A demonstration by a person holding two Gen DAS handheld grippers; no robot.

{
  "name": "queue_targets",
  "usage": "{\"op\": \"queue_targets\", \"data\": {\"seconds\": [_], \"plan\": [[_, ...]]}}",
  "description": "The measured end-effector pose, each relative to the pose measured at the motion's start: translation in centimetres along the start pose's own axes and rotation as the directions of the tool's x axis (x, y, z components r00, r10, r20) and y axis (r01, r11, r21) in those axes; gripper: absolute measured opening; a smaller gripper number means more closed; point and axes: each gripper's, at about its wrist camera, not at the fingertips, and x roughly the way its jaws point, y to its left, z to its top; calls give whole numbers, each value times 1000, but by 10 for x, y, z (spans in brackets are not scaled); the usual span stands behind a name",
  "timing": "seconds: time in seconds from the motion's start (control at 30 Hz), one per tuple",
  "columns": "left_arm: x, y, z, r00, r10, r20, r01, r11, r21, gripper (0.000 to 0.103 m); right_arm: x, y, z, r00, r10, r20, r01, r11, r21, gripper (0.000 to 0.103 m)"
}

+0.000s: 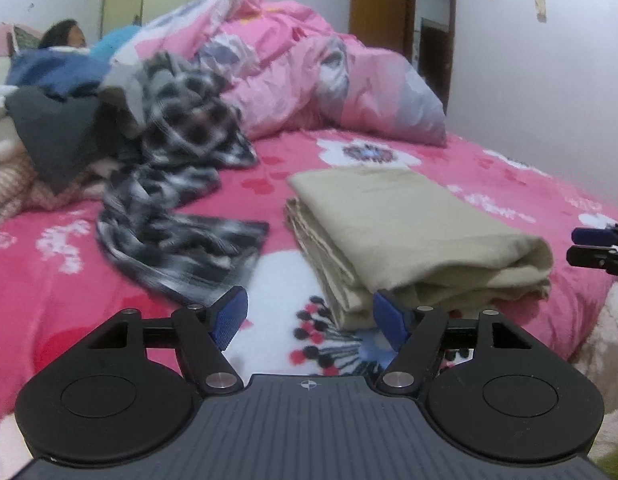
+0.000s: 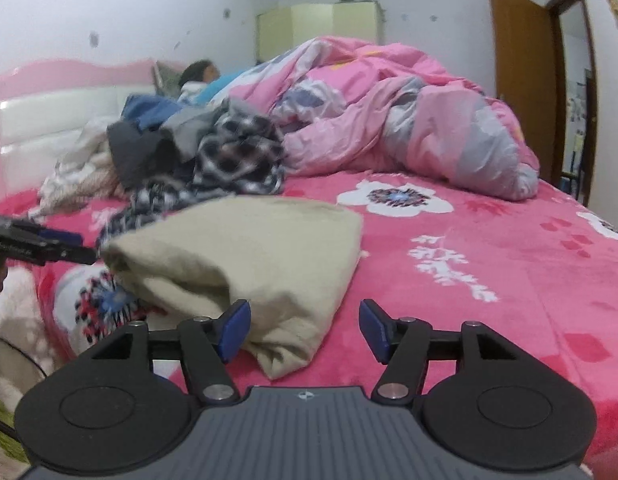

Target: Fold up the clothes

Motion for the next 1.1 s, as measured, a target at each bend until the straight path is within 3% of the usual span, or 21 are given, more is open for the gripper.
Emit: {"op": "queue_targets", "data": {"seconds": [0.2,0.33,0.43,0.6,0.73,0.83,0.97,1.1], "plan": [[5,-19,23,995,-63,74,61,998,21,70,7,10,19,994,70,85,-72,997,23,53],[16,-44,23,992,-96,79,84,987,137,70,13,21,29,980,188,67,-191,981,35,48],[23,-61,21,988,-136,70,116,966,231,70,11,28,20,961,277,13,-278,959,64,37],[42,-81,14,983,-182,-4,174,932,319,70,33,40,-1,958,257,-127,-247,965,90,21],[47,-88,13,982,-186,-15,179,919,351,69,46,43,1,970,218,-106,-208,973,97,13],[51,-90,15,984,-177,-19,172,918,357,63,46,44,2,972,226,-64,-219,970,100,13],[53,-96,16,985,-172,-17,166,913,372,45,41,44,2,964,267,0,-265,958,105,13],[54,-98,18,984,-178,-2,168,922,350,22,46,48,1,972,236,3,-236,968,83,13]]}}
